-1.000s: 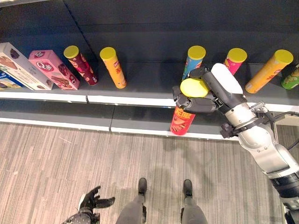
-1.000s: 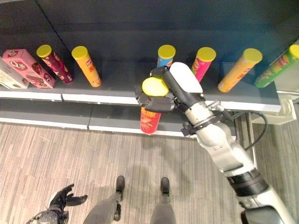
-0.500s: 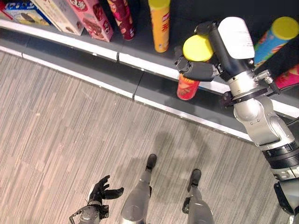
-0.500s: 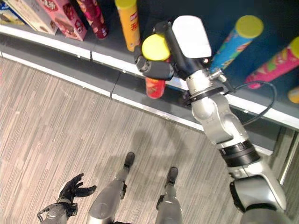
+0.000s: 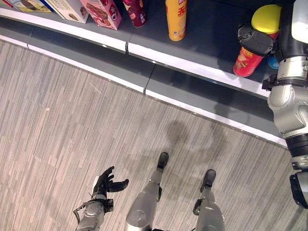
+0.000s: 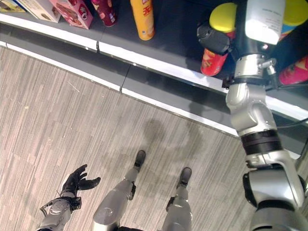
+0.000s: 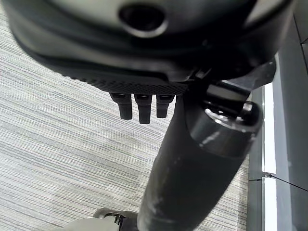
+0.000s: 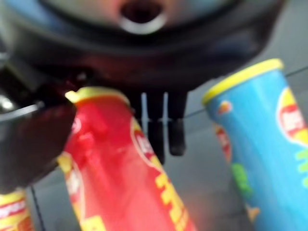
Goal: Put the goods on the table back onto the shelves and tidy them up.
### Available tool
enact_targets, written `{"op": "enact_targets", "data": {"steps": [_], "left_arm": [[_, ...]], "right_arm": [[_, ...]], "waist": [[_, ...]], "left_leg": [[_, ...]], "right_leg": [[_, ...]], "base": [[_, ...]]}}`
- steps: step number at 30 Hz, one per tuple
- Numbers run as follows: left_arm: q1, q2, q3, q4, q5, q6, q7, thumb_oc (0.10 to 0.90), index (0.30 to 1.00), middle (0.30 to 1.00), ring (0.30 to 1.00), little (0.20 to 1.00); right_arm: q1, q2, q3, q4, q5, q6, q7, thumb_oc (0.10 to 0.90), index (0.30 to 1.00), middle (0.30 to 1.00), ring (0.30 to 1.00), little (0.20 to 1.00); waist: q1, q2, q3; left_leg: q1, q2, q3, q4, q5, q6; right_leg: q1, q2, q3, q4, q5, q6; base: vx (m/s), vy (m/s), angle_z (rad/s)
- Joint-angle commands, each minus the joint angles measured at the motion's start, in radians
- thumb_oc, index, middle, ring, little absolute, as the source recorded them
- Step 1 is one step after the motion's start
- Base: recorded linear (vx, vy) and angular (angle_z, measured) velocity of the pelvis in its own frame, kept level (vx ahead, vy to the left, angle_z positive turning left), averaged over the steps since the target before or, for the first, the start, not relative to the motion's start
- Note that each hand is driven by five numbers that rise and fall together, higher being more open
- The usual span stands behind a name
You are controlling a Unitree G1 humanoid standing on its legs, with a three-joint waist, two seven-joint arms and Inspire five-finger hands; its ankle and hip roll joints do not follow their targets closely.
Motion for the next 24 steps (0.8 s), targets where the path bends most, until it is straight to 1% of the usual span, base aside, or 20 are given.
{"op": "enact_targets", "data": {"steps": [1,6,14,24], "left_arm": [[0.037,0.069,-0.040,0.007,-0.020,-0.039,0.040,0.800,0.900,0.900,0.900,0.900],[0.032,0.064,-0.049,0.007,-0.019,-0.039,0.042,0.800,0.900,0.900,0.900,0.900],[0.024,0.062,-0.051,0.013,-0.020,-0.037,0.051,0.800,0.900,0.900,0.900,0.900],[0.017,0.063,-0.068,0.023,-0.028,-0.044,0.055,0.800,0.900,0.900,0.900,0.900]], "right_arm": [[-0.180,-0.094,0.013,-0.087,-0.004,-0.026,-0.114,0.400,0.300,0.300,0.300,0.300],[-0.187,-0.102,0.017,-0.080,0.003,-0.023,-0.123,0.400,0.300,0.300,0.300,0.300],[-0.205,-0.106,0.031,-0.067,0.011,-0.019,-0.128,0.400,0.300,0.300,0.300,0.300],[-0.275,-0.116,0.075,0.042,0.067,-0.019,-0.151,0.400,0.300,0.300,0.300,0.300]], "waist": [[0.014,-0.019,-0.090],[0.016,-0.019,-0.086],[0.020,-0.027,-0.082],[0.036,-0.030,-0.074]], "left_leg": [[0.011,0.017,0.033,0.011,-0.117,-0.012],[0.007,0.015,0.028,0.011,-0.117,-0.013],[-0.005,0.017,0.021,0.011,-0.116,-0.015],[-0.024,0.015,0.010,0.009,-0.108,-0.019]], "right_leg": [[-0.060,-0.041,0.020,0.148,-0.131,0.026],[-0.057,-0.043,0.015,0.144,-0.131,0.026],[-0.061,-0.042,0.010,0.138,-0.130,0.026],[-0.069,-0.044,-0.004,0.140,-0.131,0.026]], "base": [[0.00,0.000,0.00],[0.00,-0.004,0.02],[0.00,-0.009,0.05],[0.00,-0.001,0.00]]}}
